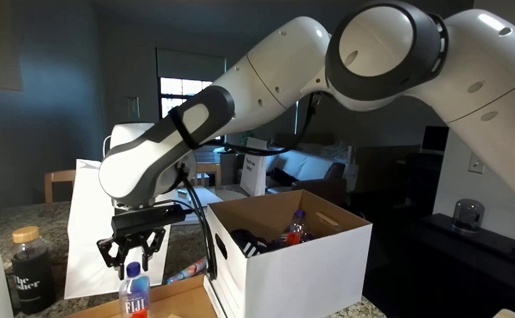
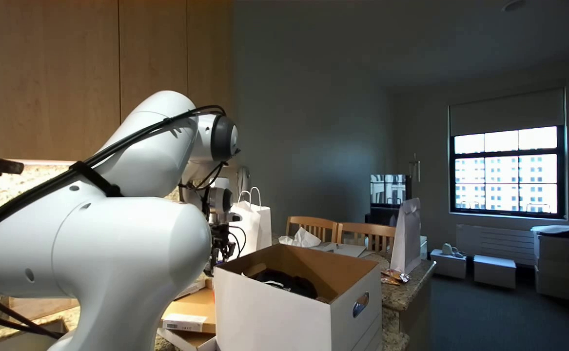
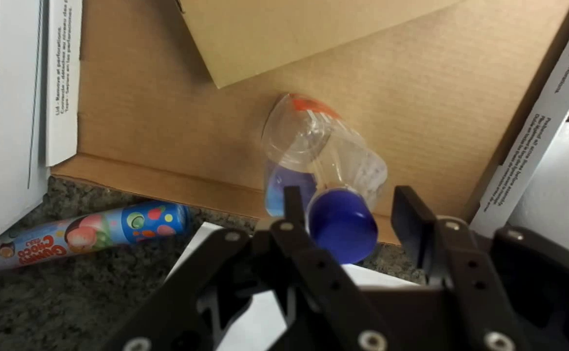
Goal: Put the water bottle and the cardboard box into the bigger box
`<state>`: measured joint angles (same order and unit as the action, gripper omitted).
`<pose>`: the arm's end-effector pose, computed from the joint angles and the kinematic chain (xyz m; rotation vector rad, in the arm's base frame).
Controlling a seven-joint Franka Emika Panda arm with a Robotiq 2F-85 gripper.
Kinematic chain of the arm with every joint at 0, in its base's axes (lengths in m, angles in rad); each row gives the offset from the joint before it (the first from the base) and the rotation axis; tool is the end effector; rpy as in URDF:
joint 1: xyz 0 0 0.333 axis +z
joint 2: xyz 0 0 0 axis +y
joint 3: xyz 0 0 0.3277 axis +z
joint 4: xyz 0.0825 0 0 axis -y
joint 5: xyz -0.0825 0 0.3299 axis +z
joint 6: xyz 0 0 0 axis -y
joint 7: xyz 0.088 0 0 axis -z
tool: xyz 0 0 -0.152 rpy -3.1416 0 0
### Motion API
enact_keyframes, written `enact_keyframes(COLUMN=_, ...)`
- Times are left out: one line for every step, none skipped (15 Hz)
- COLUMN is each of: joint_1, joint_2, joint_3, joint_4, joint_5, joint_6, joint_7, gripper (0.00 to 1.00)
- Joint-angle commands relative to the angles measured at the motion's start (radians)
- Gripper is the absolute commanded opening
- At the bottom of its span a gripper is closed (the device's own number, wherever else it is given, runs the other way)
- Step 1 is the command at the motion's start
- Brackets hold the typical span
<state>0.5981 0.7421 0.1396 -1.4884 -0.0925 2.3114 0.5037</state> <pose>0.5279 0.4508 0.2409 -3.0465 -0.3874 -0.0917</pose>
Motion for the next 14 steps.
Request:
enact_keyframes(joint_1=0.018, joint_2=-0.010, joint_3=-0.024, joint_4=0.009, joint_5=-0.006, joint_6=-0.040, joint_7=0.005, gripper=0.20)
enact_keyframes(joint_1=0.017, joint_2=-0.007, joint_3=-0.024, joint_4=0.013, joint_5=-0.003, joint_6=-0.045, joint_7=0.000, gripper=0.15)
enact_keyframes(joint_1=0.014, joint_2=-0.004, joint_3=-0.022, joint_4=0.018, joint_5=0.001, joint_6=-0.057, joint_7=-0.005, gripper=0.09)
enact_keyframes(joint_1=0.013, joint_2=-0.004, joint_3=-0.022, joint_4=0.020, joint_5=0.001, joint_6=-0.064, joint_7=-0.006, gripper=0.14)
enact_keyframes(joint_1=0.011, joint_2=-0.003, joint_3=-0.020, joint_4=0.023, joint_5=0.003, joint_6=-0.072, joint_7=-0.010, gripper=0.14)
enact_keyframes(joint_1=0.010, joint_2=-0.003, joint_3=-0.020, joint_4=0.024, joint_5=0.003, joint_6=-0.078, joint_7=-0.011, gripper=0.14)
enact_keyframes(joint_1=0.011, joint_2=-0.008, joint_3=-0.019, joint_4=0.023, joint_5=0.001, joint_6=-0.083, joint_7=-0.012, gripper=0.14)
enact_keyframes(joint_1=0.013, joint_2=-0.014, joint_3=-0.018, joint_4=0.019, joint_5=-0.001, joint_6=-0.088, joint_7=-0.014, gripper=0.14)
enact_keyframes(joint_1=0.016, joint_2=-0.026, joint_3=-0.016, joint_4=0.011, joint_5=-0.006, joint_6=-0.099, joint_7=-0.019, gripper=0.14)
enact_keyframes(joint_1=0.020, joint_2=-0.037, joint_3=-0.014, joint_4=0.005, joint_5=-0.011, joint_6=-0.111, joint_7=-0.026, gripper=0.14)
enact_keyframes(joint_1=0.025, joint_2=-0.048, joint_3=-0.010, joint_4=0.001, joint_5=-0.014, joint_6=-0.132, joint_7=-0.033, gripper=0.15)
enact_keyframes(joint_1=0.034, joint_2=-0.054, joint_3=-0.012, joint_4=0.004, joint_5=-0.022, joint_6=-0.158, joint_7=-0.032, gripper=0.15)
enact_keyframes(joint_1=0.045, joint_2=-0.062, joint_3=-0.012, joint_4=0.005, joint_5=-0.030, joint_6=-0.185, joint_7=-0.031, gripper=0.15)
enact_keyframes(joint_1=0.056, joint_2=-0.072, joint_3=-0.013, joint_4=0.006, joint_5=-0.039, joint_6=-0.203, joint_7=-0.027, gripper=0.15)
